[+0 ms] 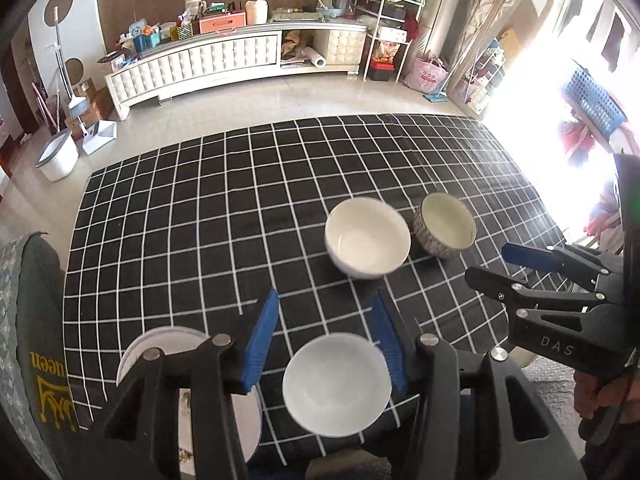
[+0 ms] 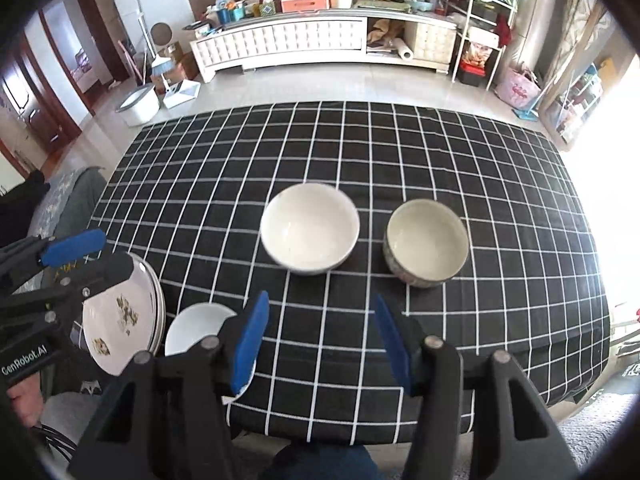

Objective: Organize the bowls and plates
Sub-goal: 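Open the left gripper and move it to the cream bowl, then grasp the cream bowl's rim with the left gripper and lift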

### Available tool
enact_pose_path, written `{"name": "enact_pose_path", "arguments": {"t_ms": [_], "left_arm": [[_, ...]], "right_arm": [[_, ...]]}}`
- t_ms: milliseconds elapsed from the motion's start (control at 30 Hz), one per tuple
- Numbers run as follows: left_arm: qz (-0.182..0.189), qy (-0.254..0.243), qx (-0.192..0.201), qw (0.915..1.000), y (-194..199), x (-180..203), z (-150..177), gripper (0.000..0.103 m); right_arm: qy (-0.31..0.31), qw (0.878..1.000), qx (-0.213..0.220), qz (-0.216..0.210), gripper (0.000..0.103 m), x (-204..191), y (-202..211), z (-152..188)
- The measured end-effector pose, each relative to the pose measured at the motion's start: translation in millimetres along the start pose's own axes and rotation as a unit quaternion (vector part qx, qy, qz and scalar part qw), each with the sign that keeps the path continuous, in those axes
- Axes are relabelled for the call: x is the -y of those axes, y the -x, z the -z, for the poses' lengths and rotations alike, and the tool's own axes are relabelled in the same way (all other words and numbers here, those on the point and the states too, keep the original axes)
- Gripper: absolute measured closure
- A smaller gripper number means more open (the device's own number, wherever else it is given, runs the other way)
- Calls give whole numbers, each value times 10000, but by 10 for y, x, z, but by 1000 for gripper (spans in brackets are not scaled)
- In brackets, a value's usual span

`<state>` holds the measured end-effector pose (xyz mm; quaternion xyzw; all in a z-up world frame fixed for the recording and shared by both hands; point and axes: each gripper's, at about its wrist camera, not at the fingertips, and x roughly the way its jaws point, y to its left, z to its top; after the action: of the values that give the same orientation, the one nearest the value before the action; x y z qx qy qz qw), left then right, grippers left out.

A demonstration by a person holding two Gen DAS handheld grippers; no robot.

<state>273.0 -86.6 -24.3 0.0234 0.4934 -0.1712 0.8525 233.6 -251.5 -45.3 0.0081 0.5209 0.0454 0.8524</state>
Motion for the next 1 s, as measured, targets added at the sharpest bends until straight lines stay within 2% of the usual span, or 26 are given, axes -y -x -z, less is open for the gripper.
{"name": "enact_pose_path", "arguments": {"t_ms": [233, 500, 567, 667, 767, 1000], "left_arm": [[291, 30, -349, 9990, -286, 30, -293, 57], [370, 67, -865, 9955, -822, 52, -498, 57], [243, 65, -1049, 9942, -991, 44, -538, 57], [82, 139, -1080, 9940, -1198, 13, -586, 57], [184, 278, -1277, 9913, -1403, -34, -605, 57], [372, 476, -1357, 9889, -1645, -92, -595, 57]], "right_arm": [[-227, 9997, -85, -102, 43, 189, -137, -271], [-401, 9981, -432, -193, 43, 326, -535, -442], [-502, 9971, -522, -215, 43, 361, -654, -478], [-595, 9958, -649, -270, 43, 397, -811, -509], [-639, 9941, -794, -368, 43, 414, -972, -521], [-566, 9932, -928, -407, 43, 445, -1224, -574]]}}
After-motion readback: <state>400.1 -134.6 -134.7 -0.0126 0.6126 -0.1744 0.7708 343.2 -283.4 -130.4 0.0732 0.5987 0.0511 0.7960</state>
